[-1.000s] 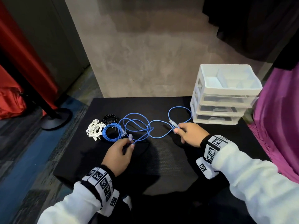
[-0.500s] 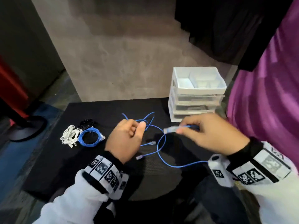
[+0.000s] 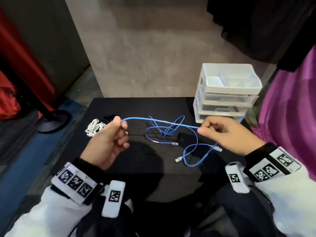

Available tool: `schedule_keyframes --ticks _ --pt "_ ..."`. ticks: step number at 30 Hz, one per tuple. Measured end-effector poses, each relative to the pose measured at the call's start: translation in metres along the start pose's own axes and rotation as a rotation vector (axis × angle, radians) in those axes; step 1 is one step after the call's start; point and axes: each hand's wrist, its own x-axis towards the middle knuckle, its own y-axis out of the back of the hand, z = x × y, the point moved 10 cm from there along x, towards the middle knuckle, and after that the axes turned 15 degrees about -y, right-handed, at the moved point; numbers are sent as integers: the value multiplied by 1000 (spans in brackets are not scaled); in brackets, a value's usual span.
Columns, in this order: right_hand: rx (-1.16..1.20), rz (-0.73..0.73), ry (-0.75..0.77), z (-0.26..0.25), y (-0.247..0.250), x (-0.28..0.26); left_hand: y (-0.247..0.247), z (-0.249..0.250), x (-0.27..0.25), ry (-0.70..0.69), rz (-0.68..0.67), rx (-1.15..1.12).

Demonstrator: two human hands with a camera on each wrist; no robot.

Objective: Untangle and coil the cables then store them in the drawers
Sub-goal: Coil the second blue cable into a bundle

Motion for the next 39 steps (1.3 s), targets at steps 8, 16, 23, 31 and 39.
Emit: schedule_keyframes --ticks 8,16,23,31,39 --pt "-428 -66 103 -24 -81 -36 -36 -22 -29 72 -58 -292" --pt "-193 19 296 -80 -76 -74 -78 -55 -76 211 -336 -24" --pt "218 -275 38 -44 -99 -75 -93 -55 -107 319 -452 -207" --pt "324 -203 -33 -42 -92 -72 -66 -56 -109 234 -329 -82" --pt "616 -66 -80 -48 -91 -66 -58 -15 -95 -222 -73 281"
